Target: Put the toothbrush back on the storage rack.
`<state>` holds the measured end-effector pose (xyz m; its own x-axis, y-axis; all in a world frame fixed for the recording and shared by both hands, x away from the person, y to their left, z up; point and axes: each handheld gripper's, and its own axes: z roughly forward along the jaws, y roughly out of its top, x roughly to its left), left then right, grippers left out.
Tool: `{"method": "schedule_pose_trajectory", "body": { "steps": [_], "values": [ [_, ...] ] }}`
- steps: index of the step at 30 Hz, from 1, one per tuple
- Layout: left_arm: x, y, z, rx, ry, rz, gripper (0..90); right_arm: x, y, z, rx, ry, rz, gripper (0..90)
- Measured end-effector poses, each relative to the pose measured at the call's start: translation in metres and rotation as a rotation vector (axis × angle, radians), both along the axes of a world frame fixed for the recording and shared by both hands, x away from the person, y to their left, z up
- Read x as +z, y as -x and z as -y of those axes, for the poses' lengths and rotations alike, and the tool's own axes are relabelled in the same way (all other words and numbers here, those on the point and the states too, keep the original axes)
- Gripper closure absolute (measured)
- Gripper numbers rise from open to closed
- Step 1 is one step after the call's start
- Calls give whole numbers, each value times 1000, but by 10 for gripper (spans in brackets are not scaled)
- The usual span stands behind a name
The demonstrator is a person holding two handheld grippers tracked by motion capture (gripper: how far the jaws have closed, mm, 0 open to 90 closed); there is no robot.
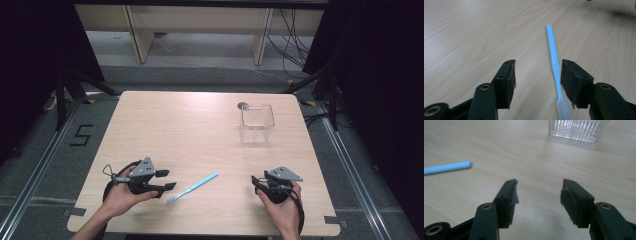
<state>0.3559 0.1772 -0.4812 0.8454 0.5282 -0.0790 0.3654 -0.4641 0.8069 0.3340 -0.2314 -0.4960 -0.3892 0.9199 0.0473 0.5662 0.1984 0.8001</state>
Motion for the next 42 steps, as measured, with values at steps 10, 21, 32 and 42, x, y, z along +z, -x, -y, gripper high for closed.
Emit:
{"method": "schedule_pose_trajectory", "body": {
  "steps": [10,21,32,42],
  "values": [
    [9,-11,28,-85,-176,-44,500,5,0,-4,0,-30,-6,464],
    [17,-22,52,-106,-303,-146,531,6,-3,-4,27,-2,-15,464],
    [15,-29,73,-82,-436,-233,539,8,-3,-5,30,1,-39,465],
    [7,-31,81,-92,-478,-265,548,8,-2,-5,18,1,-48,464]
  ]
}}
